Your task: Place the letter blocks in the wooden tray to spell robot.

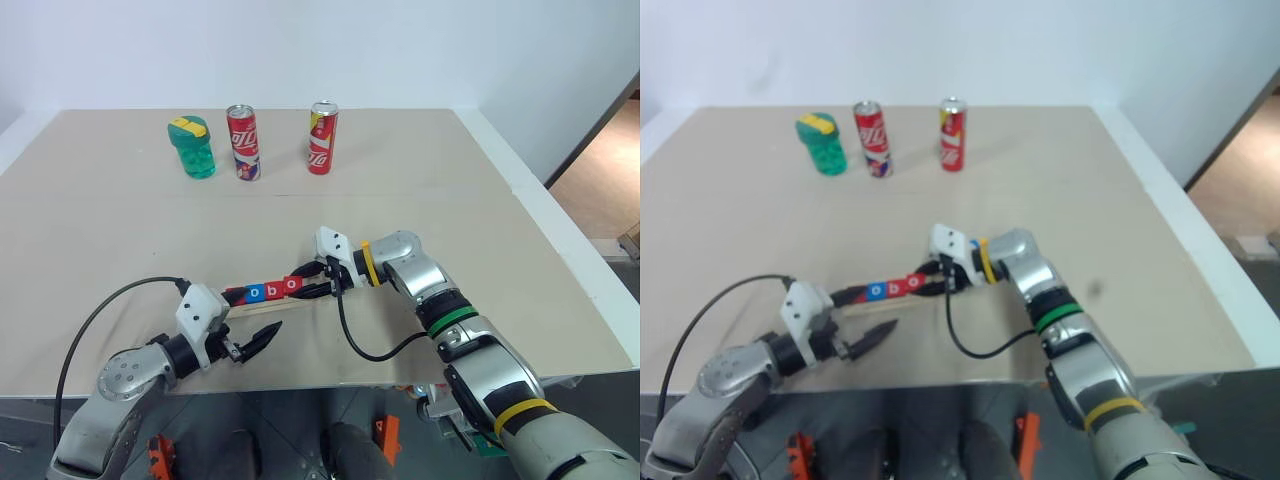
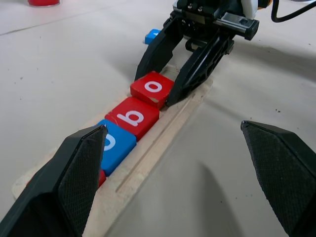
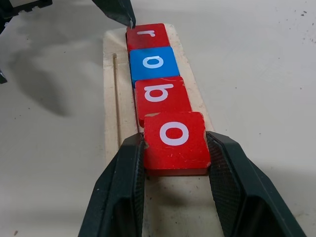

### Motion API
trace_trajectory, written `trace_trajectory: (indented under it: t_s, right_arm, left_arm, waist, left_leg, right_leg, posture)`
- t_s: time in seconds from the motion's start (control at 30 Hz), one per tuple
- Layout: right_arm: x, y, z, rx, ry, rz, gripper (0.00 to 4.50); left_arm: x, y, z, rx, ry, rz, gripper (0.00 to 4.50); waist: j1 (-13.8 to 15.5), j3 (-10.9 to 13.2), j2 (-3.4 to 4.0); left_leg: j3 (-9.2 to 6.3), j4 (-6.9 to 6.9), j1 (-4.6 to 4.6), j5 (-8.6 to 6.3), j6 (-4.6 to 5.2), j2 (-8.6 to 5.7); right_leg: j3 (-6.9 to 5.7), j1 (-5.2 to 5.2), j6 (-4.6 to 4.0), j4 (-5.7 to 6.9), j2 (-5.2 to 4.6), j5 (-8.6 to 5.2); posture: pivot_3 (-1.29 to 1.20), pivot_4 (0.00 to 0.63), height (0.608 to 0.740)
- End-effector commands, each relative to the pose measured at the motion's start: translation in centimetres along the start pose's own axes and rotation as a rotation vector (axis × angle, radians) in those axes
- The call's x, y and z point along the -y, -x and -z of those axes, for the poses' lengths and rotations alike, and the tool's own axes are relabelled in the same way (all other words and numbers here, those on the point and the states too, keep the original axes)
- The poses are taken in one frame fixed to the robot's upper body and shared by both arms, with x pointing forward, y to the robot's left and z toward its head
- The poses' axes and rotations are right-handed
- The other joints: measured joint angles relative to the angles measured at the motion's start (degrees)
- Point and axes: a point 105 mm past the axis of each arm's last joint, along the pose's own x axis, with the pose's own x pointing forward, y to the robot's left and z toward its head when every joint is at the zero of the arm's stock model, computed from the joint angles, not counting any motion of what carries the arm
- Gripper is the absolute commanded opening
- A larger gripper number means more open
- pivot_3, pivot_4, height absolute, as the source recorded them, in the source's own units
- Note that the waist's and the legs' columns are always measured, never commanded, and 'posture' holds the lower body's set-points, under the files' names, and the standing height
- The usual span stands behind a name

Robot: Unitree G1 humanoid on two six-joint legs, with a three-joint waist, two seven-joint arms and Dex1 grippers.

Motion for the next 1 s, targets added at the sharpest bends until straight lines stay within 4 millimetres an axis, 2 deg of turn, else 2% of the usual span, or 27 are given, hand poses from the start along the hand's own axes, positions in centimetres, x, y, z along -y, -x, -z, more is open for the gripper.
trace_trajectory:
  t_s: [0.03,0.2,0.23,0.27,0.3,0.33,0.4,0.43,0.5,0.67,0.73,0.77,0.87,1.0]
  right_arm:
    - [0.3,0.6,-1.1,0.014,0.025,0.025,2.99]
    - [0.2,0.8,-1.0,0.009,0.012,0.039,2.99]
    - [0.3,1.0,-1.2,0.018,0.011,0.053,3.15]
    - [0.5,1.2,-1.5,0.032,0.008,0.069,3.65]
    - [0.8,1.4,-2.0,0.052,0.003,0.093,3.77]
    - [1.1,1.6,-2.5,0.074,-0.006,0.115,4.23]
    - [1.8,2.2,-3.6,0.131,-0.030,0.180,4.38]
    - [2.1,2.6,-4.0,0.161,-0.046,0.220,4.24]
    - [2.5,3.2,-4.3,0.209,-0.078,0.293,3.63]
    - [2.0,4.2,-3.6,0.268,-0.148,0.470,1.88]
    - [1.4,4.1,-3.1,0.271,-0.170,0.529,1.19]
    - [1.2,3.9,-2.7,0.268,-0.179,0.566,0.70]
    - [0.5,3.2,-1.8,0.248,-0.202,0.650,0.11]
    - [-0.3,2.3,-1.5,0.220,-0.193,0.667,0.11]
  left_arm:
    - [0.0,-0.2,-0.4,0.010,-0.018,0.003,4.50]
    - [0.0,-0.2,-0.3,0.009,-0.017,0.005,4.50]
    - [-0.1,-0.2,-0.4,0.011,-0.018,0.004,4.50]
    - [-0.1,-0.2,-0.4,0.013,-0.019,0.003,4.50]
    - [-0.1,-0.2,-0.4,0.014,-0.020,0.003,4.50]
    - [-0.1,-0.2,-0.5,0.015,-0.022,0.004,4.50]
    - [0.0,-0.2,-0.5,0.011,-0.038,0.013,4.50]
    - [0.0,-0.1,-0.5,0.010,-0.043,0.019,4.50]
    - [0.1,0.0,-0.5,0.009,-0.047,0.022,4.50]
    - [0.0,0.3,-0.5,0.005,-0.057,0.018,4.50]
    - [0.0,0.4,-0.4,0.003,-0.057,0.019,4.50]
    - [0.0,0.4,-0.4,0.002,-0.057,0.021,4.50]
    - [0.0,0.3,-0.4,0.000,-0.056,0.025,4.50]
    - [-0.1,0.1,-0.6,0.007,-0.051,0.028,4.50]
  waist:
    - [0.0,0.0,0.00]
    - [0.0,0.0,0.00]
    - [0.0,0.0,0.00]
    - [0.0,0.0,0.00]
    - [0.0,0.0,0.00]
    - [0.0,0.0,0.00]
    - [0.0,0.0,0.00]
    - [0.0,0.0,0.00]
    - [0.0,0.0,0.00]
    - [0.0,0.0,-0.03]
    - [0.0,0.0,-0.02]
    - [0.0,0.0,-0.02]
    - [-0.1,0.0,-0.01]
    - [-0.1,0.0,-0.02]
  left_leg:
    - [0.00,0.00,0.00,0.00,0.00,0.00]
    - [0.00,0.00,-0.01,0.00,0.00,-0.01]
    - [0.00,0.00,-0.01,0.00,0.00,-0.01]
    - [0.00,0.00,-0.01,0.00,0.00,-0.01]
    - [0.00,0.00,-0.01,0.00,0.00,-0.01]
    - [-0.01,0.00,-0.01,0.00,0.00,0.00]
    - [-0.01,0.00,-0.01,0.00,0.00,0.00]
    - [0.00,0.00,-0.02,0.00,0.00,0.00]
    - [0.00,0.00,-0.03,0.00,0.00,0.00]
    - [-0.05,-0.07,-0.07,-0.01,-0.02,-0.04]
    - [-0.04,-0.08,-0.09,-0.01,-0.02,-0.06]
    - [-0.03,-0.10,-0.12,-0.01,-0.02,-0.07]
    - [-0.02,-0.09,-0.11,-0.01,-0.02,-0.04]
    - [-0.02,-0.07,-0.09,0.02,-0.02,0.01]
  right_leg:
    - [-0.01,0.00,0.00,0.00,0.00,0.00]
    - [0.00,0.00,0.01,0.00,-0.01,-0.01]
    - [0.00,0.00,0.01,0.00,-0.01,-0.01]
    - [0.00,-0.01,0.01,0.00,-0.01,-0.01]
    - [-0.01,-0.01,0.01,0.00,-0.01,-0.01]
    - [-0.01,-0.01,0.00,0.00,0.00,0.00]
    - [-0.01,-0.02,0.00,0.00,0.00,0.00]
    - [0.00,-0.01,0.01,0.00,0.00,0.00]
    - [0.00,-0.02,0.01,0.00,0.00,0.00]
    - [0.02,-0.02,0.03,0.00,-0.01,-0.06]
    - [0.05,-0.06,0.04,0.00,-0.02,-0.07]
    - [0.06,-0.10,0.05,0.00,-0.02,-0.07]
    - [0.07,-0.12,0.06,0.00,-0.01,-0.07]
    - [0.03,-0.13,0.02,0.01,0.03,0.00]
  posture:
    - [0.00,0.150,0.740]
    - [0.00,0.150,0.740]
    - [0.00,0.150,0.740]
    - [0.00,0.150,0.740]
    - [0.00,0.150,0.740]
    - [0.00,0.150,0.740]
    - [0.00,0.150,0.740]
    - [0.00,0.150,0.740]
    - [0.00,0.150,0.740]
    - [0.00,0.150,0.740]
    - [0.00,0.150,0.740]
    - [0.00,0.150,0.740]
    - [0.00,0.150,0.740]
    - [0.00,0.150,0.740]
